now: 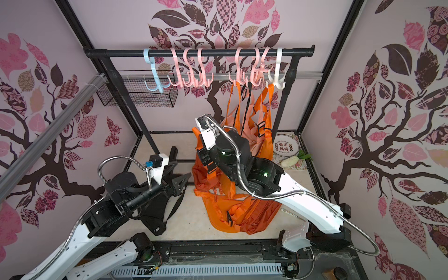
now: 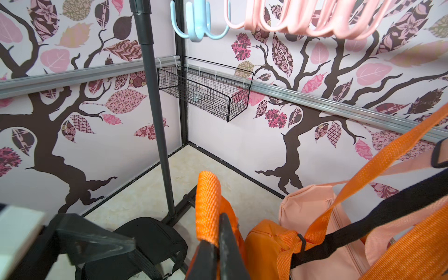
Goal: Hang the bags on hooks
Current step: Pick up the bag from the center of the board.
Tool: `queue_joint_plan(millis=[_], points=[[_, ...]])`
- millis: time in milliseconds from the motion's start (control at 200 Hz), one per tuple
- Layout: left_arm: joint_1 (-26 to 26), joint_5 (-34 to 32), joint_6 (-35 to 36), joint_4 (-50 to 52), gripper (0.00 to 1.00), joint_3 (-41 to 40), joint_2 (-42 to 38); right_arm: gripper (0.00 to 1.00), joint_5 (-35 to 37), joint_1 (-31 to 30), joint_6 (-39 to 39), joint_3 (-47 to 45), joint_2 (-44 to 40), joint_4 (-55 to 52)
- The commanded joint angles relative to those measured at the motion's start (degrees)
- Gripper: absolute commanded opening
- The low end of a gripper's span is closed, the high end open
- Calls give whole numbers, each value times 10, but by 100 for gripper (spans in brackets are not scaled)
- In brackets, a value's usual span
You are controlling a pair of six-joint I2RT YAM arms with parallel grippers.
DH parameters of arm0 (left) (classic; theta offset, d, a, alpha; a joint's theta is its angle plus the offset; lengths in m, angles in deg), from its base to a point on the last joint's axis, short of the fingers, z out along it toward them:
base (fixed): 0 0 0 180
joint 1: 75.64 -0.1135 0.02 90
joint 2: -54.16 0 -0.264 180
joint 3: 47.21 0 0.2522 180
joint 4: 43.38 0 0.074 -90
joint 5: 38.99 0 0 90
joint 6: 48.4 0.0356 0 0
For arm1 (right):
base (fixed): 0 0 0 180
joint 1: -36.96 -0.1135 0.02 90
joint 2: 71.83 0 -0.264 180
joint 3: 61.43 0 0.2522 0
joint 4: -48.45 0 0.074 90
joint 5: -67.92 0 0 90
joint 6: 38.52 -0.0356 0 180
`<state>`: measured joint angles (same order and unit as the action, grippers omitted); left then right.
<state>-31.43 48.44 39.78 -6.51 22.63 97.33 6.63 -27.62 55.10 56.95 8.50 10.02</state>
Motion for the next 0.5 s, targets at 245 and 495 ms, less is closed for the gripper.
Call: queue_joint_plan(millis=[245,495], points=[[76,-35,9,-89,83,24,59,0,-61,-2,-38,18,-51,-44],[76,-73,-14,-108,78,12,64,0,-100,-3,-77,-35,-91,-34]])
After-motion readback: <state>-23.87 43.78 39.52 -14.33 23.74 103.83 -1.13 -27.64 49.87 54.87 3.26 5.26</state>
